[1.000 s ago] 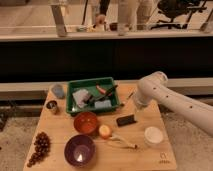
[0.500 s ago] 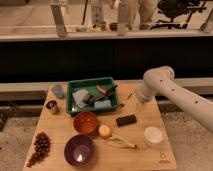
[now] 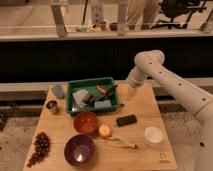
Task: Place pepper in red bowl
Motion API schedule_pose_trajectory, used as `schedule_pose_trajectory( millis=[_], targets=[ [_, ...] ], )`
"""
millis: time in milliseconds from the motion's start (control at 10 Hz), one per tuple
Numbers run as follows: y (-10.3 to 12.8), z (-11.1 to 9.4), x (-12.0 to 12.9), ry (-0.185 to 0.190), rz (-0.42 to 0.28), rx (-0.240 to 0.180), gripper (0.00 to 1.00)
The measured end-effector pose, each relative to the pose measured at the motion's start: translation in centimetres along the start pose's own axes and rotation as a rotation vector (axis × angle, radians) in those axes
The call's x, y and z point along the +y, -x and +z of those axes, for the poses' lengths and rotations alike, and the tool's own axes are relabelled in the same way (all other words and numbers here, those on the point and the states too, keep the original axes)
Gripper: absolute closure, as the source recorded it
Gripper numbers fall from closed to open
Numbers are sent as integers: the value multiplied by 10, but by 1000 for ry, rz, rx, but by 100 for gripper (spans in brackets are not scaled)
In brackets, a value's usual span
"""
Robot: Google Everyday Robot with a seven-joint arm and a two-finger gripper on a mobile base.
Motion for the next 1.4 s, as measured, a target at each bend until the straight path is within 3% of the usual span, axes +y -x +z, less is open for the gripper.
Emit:
schedule_pose_trajectory(
  millis=[300,700,1400],
  targets=[
    [23,16,-20,-1,51,-7,20],
    [64,31,-41,-3,67,-31,20],
    [91,61,-62,-18,111,-71,20]
  ],
)
